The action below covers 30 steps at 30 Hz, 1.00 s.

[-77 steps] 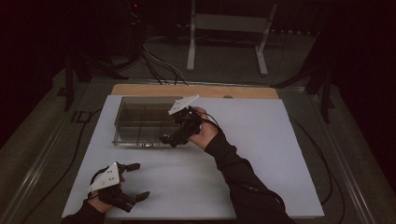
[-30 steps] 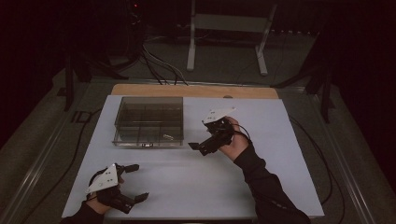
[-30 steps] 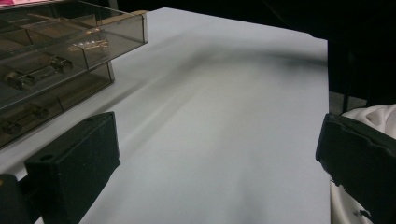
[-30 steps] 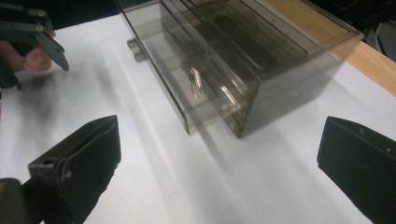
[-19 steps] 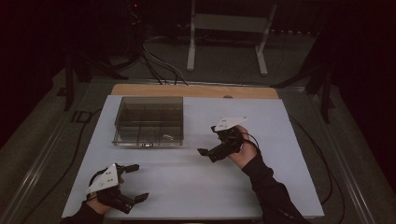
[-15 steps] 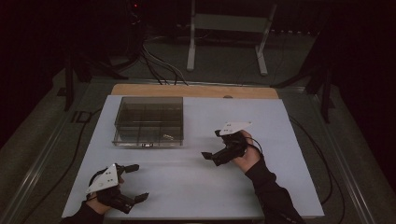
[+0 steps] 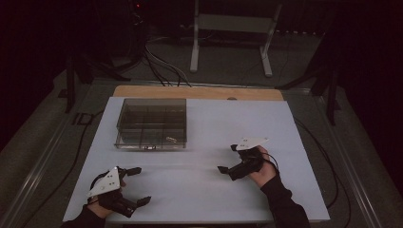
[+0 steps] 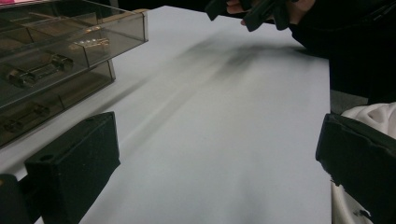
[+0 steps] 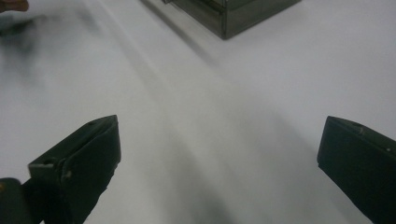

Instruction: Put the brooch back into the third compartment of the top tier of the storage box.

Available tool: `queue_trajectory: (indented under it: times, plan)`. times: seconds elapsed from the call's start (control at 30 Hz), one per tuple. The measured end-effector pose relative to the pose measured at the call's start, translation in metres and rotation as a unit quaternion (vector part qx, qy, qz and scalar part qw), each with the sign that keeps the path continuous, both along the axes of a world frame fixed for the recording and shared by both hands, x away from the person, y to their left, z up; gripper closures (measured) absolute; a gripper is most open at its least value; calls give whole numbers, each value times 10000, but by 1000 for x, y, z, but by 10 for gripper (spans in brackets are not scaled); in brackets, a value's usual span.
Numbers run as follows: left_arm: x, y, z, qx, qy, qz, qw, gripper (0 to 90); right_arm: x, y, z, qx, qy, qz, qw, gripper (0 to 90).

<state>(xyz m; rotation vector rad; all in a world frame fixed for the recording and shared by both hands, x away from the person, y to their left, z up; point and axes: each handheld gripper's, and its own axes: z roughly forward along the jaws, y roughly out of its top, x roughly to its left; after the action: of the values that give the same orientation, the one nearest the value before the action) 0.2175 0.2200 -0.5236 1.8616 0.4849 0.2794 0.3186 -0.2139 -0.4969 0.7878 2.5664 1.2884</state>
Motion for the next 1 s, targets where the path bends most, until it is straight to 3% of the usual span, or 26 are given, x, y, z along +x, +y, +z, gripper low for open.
queue_trajectory:
  times: [0.2,0.63,1.0]
  plan:
    - [0,0,0,18,-1,-1,10000,6,-14,-20,-9,40,10,-117,9999,0]
    - [0,-1,0,40,-6,-5,10000,6,-44,-60,-14,382,-153,-419,9983,0]
    - [-1,0,0,41,0,-1,10000,6,-56,-88,-18,314,-222,-882,9954,0]
